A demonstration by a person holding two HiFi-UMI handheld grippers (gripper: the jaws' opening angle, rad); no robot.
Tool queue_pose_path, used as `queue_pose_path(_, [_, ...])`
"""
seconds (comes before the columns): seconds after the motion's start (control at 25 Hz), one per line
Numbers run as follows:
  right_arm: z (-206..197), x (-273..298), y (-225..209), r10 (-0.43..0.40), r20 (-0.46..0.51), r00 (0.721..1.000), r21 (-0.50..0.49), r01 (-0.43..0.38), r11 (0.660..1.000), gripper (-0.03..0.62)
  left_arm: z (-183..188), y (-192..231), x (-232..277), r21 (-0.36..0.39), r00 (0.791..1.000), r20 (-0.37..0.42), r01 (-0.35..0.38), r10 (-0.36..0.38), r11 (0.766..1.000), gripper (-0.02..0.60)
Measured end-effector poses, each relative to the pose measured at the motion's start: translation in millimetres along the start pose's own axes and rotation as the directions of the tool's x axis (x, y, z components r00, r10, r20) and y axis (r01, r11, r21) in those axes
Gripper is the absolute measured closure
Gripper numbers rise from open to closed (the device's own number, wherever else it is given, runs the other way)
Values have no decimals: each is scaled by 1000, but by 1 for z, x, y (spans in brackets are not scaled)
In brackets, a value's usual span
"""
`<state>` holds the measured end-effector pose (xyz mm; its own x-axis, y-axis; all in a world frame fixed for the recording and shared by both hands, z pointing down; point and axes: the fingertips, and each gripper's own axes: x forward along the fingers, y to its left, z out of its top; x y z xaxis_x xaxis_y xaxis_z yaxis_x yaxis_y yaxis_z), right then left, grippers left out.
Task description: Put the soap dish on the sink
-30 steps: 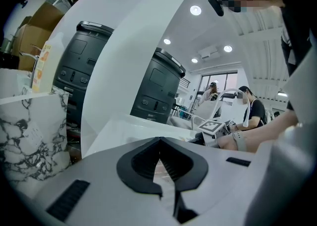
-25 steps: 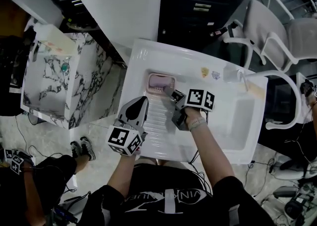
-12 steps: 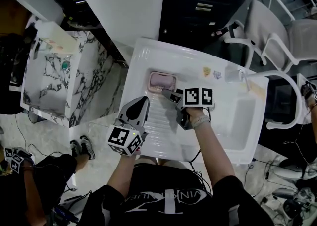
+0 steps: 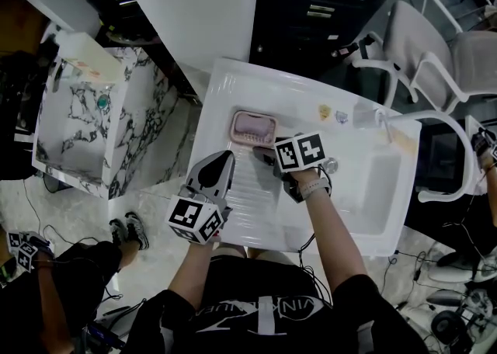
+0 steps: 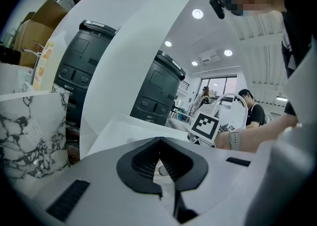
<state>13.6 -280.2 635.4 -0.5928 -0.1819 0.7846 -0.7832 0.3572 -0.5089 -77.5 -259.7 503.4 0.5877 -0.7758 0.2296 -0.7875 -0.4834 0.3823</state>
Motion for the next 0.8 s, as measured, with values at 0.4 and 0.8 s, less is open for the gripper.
queue_pose_path(0.4, [-8,0,-2,-45,-117,992,-147,27,989,318,-1,-1,-4,-11,1000,2,0,0,1000,566])
queue_pose_path(0.8, [-15,0,-9,-165,-189,968,-312,100,945,318,-4,-2,-10,-19,1000,5,-8,8,1000,566])
